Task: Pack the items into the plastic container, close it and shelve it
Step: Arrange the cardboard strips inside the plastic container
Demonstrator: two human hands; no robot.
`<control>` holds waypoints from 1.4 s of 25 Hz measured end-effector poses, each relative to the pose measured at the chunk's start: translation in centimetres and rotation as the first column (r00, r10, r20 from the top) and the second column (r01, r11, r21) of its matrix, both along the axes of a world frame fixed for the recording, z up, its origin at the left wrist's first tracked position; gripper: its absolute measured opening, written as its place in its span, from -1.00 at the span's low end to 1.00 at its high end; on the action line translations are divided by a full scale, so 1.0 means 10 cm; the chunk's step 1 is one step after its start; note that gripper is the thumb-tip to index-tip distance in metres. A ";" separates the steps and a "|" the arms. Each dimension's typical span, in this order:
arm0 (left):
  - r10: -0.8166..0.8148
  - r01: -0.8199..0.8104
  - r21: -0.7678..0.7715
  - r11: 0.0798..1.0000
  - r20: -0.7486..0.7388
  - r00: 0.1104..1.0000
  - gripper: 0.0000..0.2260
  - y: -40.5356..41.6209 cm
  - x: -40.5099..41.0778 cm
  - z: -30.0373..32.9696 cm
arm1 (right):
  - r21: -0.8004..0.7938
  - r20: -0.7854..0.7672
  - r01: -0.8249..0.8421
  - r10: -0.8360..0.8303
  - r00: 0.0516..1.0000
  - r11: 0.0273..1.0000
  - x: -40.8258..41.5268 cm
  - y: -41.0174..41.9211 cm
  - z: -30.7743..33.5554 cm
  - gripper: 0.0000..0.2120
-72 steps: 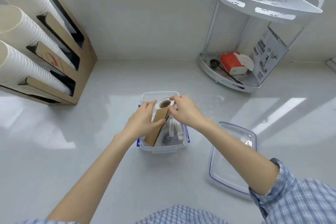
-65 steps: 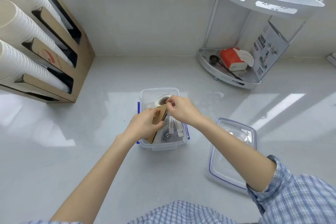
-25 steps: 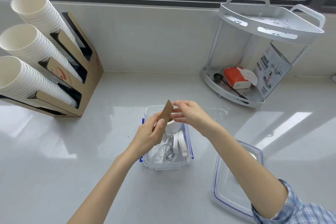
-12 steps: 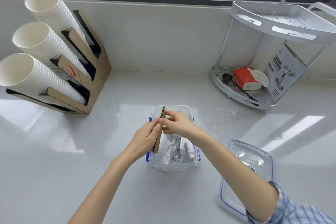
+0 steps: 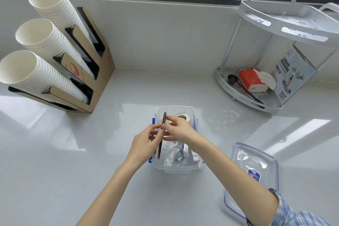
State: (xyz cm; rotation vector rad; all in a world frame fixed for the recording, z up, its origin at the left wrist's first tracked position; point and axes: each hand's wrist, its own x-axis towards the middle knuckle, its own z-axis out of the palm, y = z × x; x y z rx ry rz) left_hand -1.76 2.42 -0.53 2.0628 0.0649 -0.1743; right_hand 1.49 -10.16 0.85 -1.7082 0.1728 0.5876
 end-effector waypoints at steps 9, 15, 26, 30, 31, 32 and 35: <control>-0.015 0.015 0.013 1.000 0.050 0.999 -0.73 -0.05 0.03 -0.01 | -0.058 0.007 0.009 -0.009 1.000 0.998 0.01 0.00 0.01 -0.51; -0.026 0.016 0.178 0.984 0.052 0.998 -0.68 0.01 0.01 -0.18 | -0.072 -0.048 0.014 -0.017 0.999 0.997 -0.10 0.08 -0.12 -0.59; -0.058 0.066 0.250 0.966 -0.039 0.998 -0.70 0.05 0.03 -0.34 | -0.378 0.105 -0.039 0.085 0.991 0.925 -0.11 0.18 -0.21 -0.68; -0.086 0.094 0.335 0.937 -0.037 0.996 -0.68 0.05 0.05 -0.33 | -0.392 0.130 -0.077 0.138 0.982 0.917 -0.12 0.04 -0.13 -0.69; -0.095 0.100 0.360 0.928 -0.033 0.995 -0.67 0.04 0.06 -0.31 | -0.401 0.150 -0.068 0.139 0.979 0.913 -0.12 -0.03 -0.11 -0.69; -0.100 0.099 0.380 0.920 -0.019 0.995 -0.66 0.03 0.07 -0.29 | -0.413 0.166 -0.053 0.133 0.977 0.909 -0.11 -0.10 -0.10 -0.70; -0.140 0.084 0.434 0.897 0.097 0.985 -0.61 -0.01 0.13 -0.24 | -0.483 0.167 -0.086 0.188 0.968 0.872 -0.12 -0.31 -0.07 -0.68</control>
